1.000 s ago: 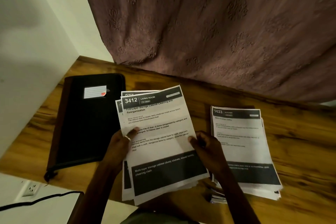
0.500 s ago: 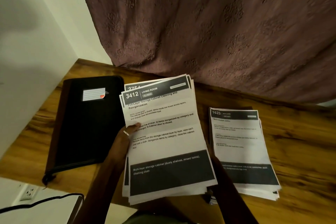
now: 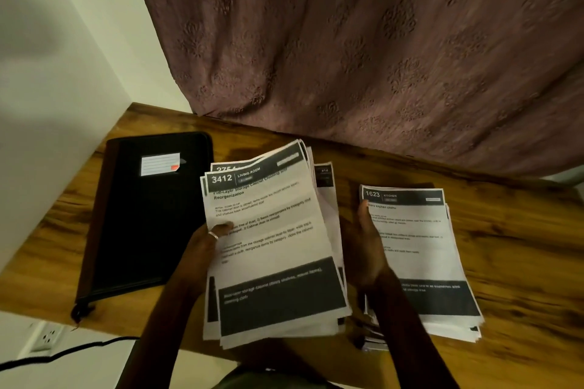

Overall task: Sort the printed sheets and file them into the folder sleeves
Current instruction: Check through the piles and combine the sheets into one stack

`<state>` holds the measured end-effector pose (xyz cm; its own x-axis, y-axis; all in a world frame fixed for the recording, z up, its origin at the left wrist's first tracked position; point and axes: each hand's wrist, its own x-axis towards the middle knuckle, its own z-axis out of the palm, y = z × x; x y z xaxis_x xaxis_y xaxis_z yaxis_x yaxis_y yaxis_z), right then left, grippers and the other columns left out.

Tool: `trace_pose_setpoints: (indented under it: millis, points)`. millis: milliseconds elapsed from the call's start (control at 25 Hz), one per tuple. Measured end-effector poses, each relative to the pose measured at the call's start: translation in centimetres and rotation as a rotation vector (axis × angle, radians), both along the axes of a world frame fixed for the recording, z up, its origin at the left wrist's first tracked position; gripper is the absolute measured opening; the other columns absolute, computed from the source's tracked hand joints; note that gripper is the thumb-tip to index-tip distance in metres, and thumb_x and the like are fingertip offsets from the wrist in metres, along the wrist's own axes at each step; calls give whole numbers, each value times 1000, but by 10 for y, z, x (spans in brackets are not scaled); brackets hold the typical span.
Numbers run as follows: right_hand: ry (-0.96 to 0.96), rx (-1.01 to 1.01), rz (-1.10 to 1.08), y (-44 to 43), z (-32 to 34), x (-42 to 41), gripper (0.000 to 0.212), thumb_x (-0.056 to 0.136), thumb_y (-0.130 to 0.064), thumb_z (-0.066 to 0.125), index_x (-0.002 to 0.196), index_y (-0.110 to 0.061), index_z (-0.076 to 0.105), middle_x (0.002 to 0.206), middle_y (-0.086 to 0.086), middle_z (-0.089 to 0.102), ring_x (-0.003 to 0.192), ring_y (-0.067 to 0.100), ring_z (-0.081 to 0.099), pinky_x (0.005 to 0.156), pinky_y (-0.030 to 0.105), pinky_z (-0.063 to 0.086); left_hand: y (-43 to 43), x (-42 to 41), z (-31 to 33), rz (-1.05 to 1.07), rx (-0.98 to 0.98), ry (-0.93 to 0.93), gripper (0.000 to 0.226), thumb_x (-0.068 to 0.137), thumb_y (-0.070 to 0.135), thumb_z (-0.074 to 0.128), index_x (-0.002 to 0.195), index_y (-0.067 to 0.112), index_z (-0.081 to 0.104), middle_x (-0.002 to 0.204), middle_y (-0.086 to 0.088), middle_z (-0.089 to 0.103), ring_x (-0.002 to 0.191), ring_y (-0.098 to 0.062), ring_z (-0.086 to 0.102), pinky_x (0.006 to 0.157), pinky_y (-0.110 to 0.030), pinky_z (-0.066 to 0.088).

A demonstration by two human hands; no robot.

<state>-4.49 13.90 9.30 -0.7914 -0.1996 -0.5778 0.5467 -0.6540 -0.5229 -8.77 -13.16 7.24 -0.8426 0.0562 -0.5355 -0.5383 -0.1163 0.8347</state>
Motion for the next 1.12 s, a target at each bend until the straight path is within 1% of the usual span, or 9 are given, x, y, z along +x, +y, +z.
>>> trace_pose_setpoints:
  millis: [120, 200, 360, 520, 680, 760, 840, 920, 1120]
  points:
    - [94, 473, 104, 3, 1, -8, 35, 96, -33, 54, 129, -23, 54, 132, 12, 62, 118, 30, 62, 101, 52, 49, -1, -7, -4, -72, -155, 55, 22, 99, 26, 57, 118, 16, 61, 109, -11, 73, 85, -26, 75, 70, -42, 61]
    - [126, 779, 97, -1, 4, -11, 30, 96, -18, 58, 124, -24, 53, 126, 10, 65, 114, 30, 64, 96, 50, 53, 9, -10, 4, -108, -196, 120, 23, 100, 26, 56, 120, 15, 59, 109, -9, 72, 85, -22, 75, 68, -36, 60]
    - [299, 1063, -139, -5, 17, -5, 31, 97, -29, 57, 127, -22, 49, 114, 1, 67, 100, 15, 69, 81, 38, 60, 29, -14, 31, -10, -118, 285, 16, 100, 12, 56, 112, 20, 62, 104, 1, 74, 92, -14, 73, 67, -25, 59]
    - [421, 1027, -288, -8, 27, 4, 36, 97, -18, 56, 133, -17, 47, 124, -1, 64, 111, 8, 64, 85, 25, 56, 40, -12, 45, 28, -53, 390, 30, 99, 13, 58, 129, 14, 58, 119, -3, 71, 106, -18, 70, 82, -37, 59]
    - [252, 878, -291, -9, 13, 14, 83, 79, -48, 74, 138, 1, 43, 118, 16, 62, 106, 26, 64, 94, 45, 54, 47, -2, 50, -23, -177, 466, 40, 98, 16, 59, 136, 22, 49, 125, 8, 65, 111, -4, 65, 84, -29, 59]
    - [258, 895, -323, -10, 10, 16, 64, 87, -34, 70, 130, 7, 46, 93, 7, 63, 83, 10, 65, 83, 41, 55, 50, 1, 51, -13, -184, 490, 40, 98, 16, 59, 136, 22, 47, 125, 8, 64, 109, -2, 65, 80, -25, 60]
    - [259, 942, -358, -9, 10, 14, 37, 92, -22, 65, 118, 1, 52, 83, 0, 58, 77, 8, 61, 81, 40, 52, 52, 3, 55, 2, -142, 513, 38, 99, 16, 57, 134, 22, 47, 123, 7, 65, 108, -5, 66, 78, -26, 60]
    - [293, 900, -364, -10, 15, 13, 44, 86, -34, 67, 113, -3, 52, 93, 3, 62, 87, 13, 63, 82, 31, 52, 54, 4, 62, 12, -93, 528, 35, 100, 16, 55, 132, 27, 48, 121, 10, 66, 109, -9, 67, 79, -29, 60]
    - [307, 870, -367, -12, 18, 19, 60, 85, -27, 64, 133, 3, 43, 117, 14, 62, 98, 9, 66, 79, 25, 56, 53, 9, 72, 26, -32, 593, 33, 98, 25, 59, 124, 40, 46, 123, 9, 65, 111, -14, 67, 82, -35, 59]
